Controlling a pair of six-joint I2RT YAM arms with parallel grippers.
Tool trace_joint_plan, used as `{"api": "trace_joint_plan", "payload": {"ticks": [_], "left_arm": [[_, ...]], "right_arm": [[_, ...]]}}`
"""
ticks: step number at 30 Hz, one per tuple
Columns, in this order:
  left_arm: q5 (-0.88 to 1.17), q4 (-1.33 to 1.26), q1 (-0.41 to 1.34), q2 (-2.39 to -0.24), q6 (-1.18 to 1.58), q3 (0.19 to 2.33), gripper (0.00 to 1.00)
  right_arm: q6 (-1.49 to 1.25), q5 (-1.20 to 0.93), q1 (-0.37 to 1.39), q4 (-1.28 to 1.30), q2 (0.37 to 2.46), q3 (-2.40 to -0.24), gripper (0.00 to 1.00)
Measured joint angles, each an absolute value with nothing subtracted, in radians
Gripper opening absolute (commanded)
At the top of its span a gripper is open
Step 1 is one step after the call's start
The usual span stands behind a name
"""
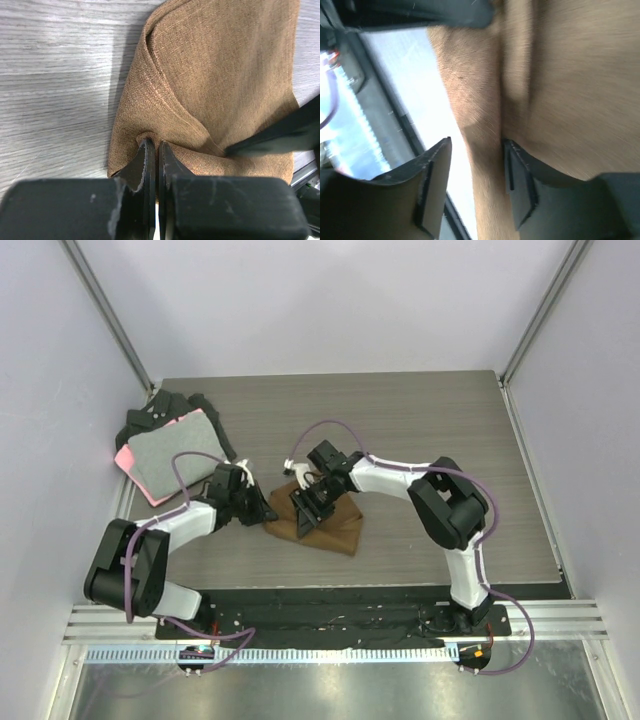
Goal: Fold the napkin, place the utensils inside, and roll it up
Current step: Roll the napkin with the utensil
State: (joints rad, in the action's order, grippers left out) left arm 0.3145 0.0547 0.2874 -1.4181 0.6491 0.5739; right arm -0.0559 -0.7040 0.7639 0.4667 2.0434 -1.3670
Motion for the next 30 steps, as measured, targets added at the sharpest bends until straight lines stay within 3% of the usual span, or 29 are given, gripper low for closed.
{"api": "trace_joint_plan", "payload": {"ticks": [5,11,17,25,29,30], "left_arm": [[0.31,0.127,0.287,-1.436,0.646,0.614,0.0],[0.306,0.198,0.287,-1.46,0.647,0.657,0.0],[0.306,0.223,0.287,-1.469,0.647,0.672,0.0],[0.307,0.227,0.287,-1.469,0.647,0.671,0.0],[0.307,0.228,0.287,-1.469,0.647,0.672,0.0],[0.307,0.228,0.287,-1.469,0.647,0.672,0.0]], "right_arm": [[-0.018,-0.437,0.797,0.443,1.89,-1.343,0.66],[0.075,-0.176,0.973,0.314,1.723,-1.248,0.67],[0.157,0.042,1.111,0.237,1.755,-1.168,0.67],[0.206,0.15,1.132,0.189,1.848,-1.148,0.66],[0.215,0.173,1.132,0.174,1.872,-1.145,0.61],[0.217,0.175,1.131,0.171,1.873,-1.145,0.54]]}}
